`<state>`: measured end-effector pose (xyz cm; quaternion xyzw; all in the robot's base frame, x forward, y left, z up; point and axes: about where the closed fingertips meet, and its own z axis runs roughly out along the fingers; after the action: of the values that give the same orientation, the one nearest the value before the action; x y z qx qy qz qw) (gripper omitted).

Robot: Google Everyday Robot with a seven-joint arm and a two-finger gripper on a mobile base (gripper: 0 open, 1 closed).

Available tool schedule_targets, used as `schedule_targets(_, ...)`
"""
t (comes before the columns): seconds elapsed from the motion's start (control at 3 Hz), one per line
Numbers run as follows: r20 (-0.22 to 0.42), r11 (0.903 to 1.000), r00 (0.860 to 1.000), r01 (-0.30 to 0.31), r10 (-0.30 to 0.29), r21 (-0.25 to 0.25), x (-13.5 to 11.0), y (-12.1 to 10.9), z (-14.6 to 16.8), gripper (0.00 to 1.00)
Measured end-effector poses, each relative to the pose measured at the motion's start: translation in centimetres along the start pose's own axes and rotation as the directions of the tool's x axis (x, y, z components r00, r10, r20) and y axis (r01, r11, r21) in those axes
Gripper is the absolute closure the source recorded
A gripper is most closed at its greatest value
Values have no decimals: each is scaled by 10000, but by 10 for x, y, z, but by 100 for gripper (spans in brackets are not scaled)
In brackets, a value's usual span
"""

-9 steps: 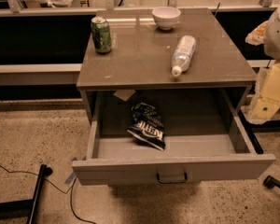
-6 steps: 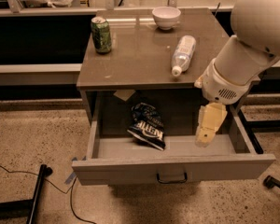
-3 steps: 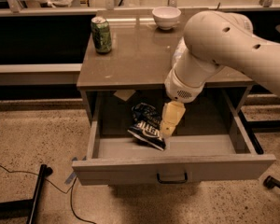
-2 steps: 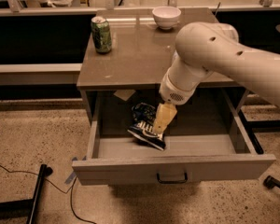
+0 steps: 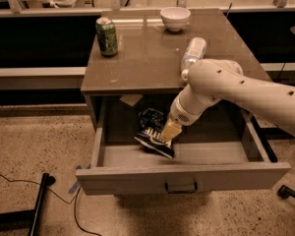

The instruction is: Pick blue chip bag from top drawer and place on counter

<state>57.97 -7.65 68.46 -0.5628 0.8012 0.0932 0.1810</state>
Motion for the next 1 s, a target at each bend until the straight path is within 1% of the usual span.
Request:
schedule_targets(0.33,1019,9946,9904,-976,935,365,-2,1,11,32)
schedule_targets(0.67,1885,9854,9708,-1614,1485,548,-12,-1,15,20)
schedule_targets(1.0,2426,9803,9550,-1895,1710,553,-26,-7,18,0)
